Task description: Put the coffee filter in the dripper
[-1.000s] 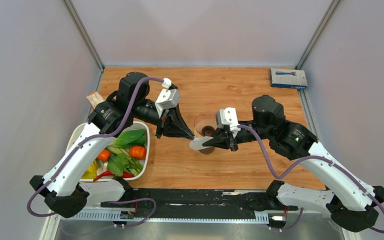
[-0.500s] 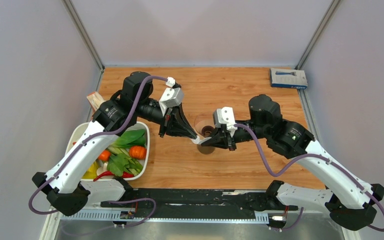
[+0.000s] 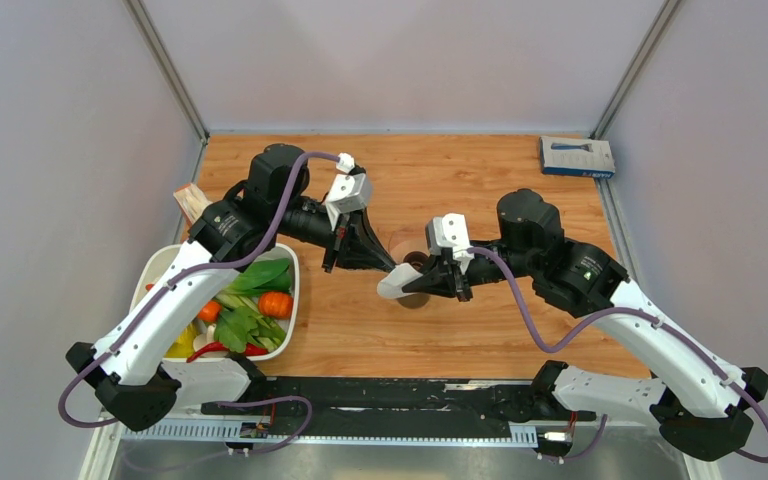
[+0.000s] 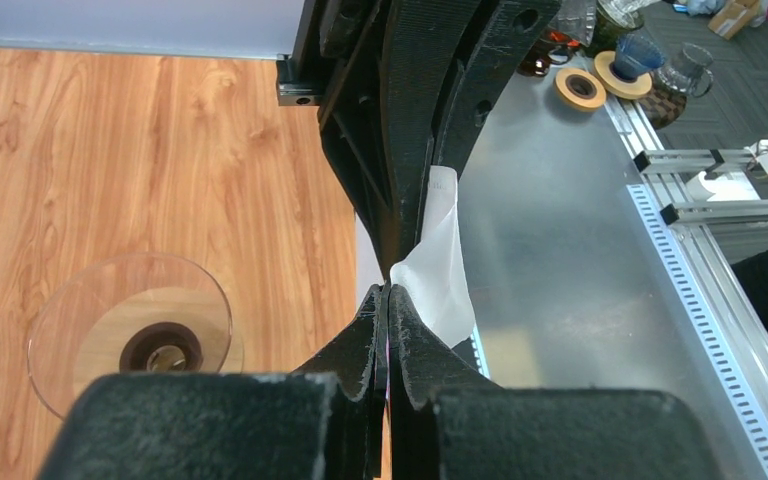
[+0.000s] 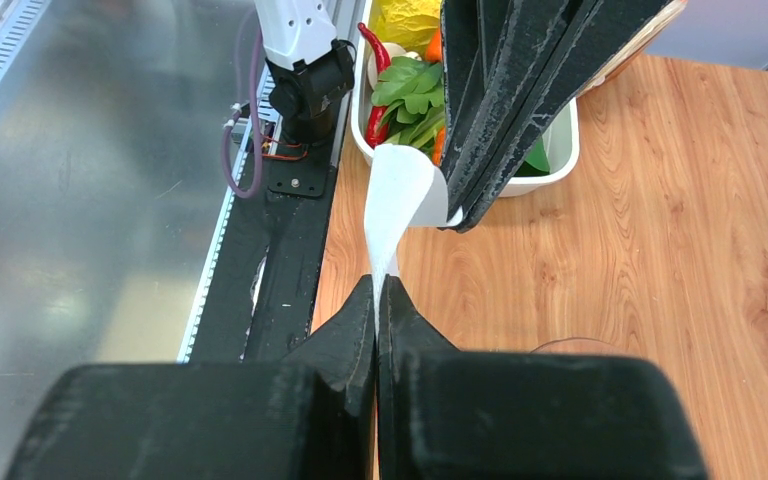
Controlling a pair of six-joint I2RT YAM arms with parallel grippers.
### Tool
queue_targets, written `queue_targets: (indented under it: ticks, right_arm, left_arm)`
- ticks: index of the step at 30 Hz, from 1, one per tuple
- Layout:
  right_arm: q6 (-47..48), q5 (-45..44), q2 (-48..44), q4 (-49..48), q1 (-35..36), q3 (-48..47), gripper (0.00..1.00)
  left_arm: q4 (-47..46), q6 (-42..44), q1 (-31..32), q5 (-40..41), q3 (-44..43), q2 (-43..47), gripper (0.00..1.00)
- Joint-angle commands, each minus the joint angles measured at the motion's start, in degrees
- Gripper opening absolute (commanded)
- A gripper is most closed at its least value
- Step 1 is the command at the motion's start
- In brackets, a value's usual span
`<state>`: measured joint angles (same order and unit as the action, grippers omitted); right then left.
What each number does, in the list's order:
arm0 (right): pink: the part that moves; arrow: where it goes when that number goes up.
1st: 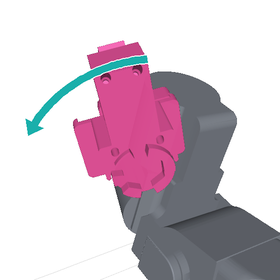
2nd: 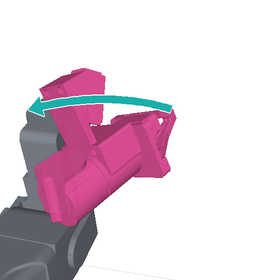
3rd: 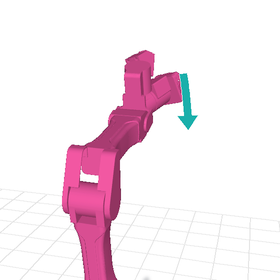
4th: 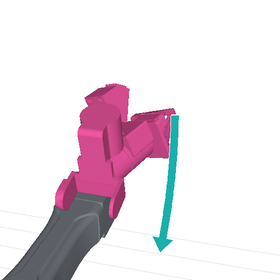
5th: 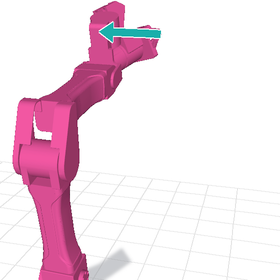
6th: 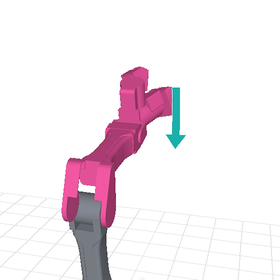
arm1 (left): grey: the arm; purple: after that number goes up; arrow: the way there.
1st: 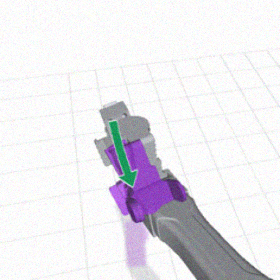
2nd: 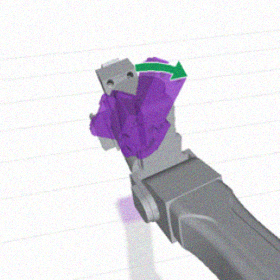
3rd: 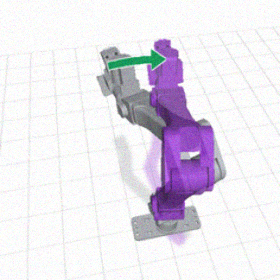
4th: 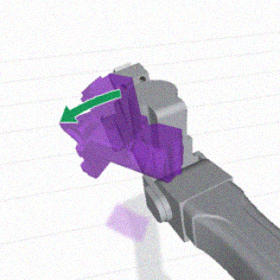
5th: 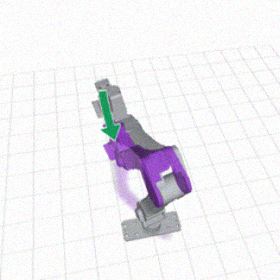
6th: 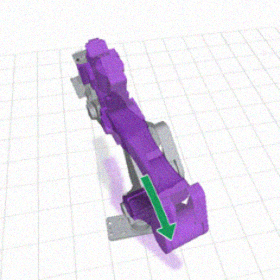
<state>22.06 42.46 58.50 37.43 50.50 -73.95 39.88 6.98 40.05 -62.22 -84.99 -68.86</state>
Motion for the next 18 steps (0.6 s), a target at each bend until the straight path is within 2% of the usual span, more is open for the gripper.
queue_targets:
  ticks: [1, 4, 7, 11, 18]
  right_arm:
    - [-1.29, -0.83, -1.11, -1.49, 0.24, -1.75, 0.0]
    - [-2.7, -1.6, -0.64, -1.44, 0.24, -2.21, 0.0]
    - [-3.53, -2.16, -0.41, -1.48, 0.24, -2.39, 0.0]
    - [-4.17, -2.67, -0.28, -1.48, 0.18, -2.58, 0.0]
    - [-5.2, -3.69, -0.04, -1.57, 0.13, -3.2, 0.0]
  left_arm:
    - [-0.82, 0.67, 0.2, 0.2, 0.0, 1.47, 0.0]
    - [-1.73, -0.91, 0.2, -0.2, 0.04, 2.15, 0.02]
    - [-1.85, -1.44, 0.19, -0.08, -0.01, 2.5, 0.15]
    - [-2.21, -2.07, 0.24, -0.07, 0.05, 2.9, 0.24]
    - [-2.31, -1.71, 0.29, 0.82, 0.72, 3.35, 0.29]
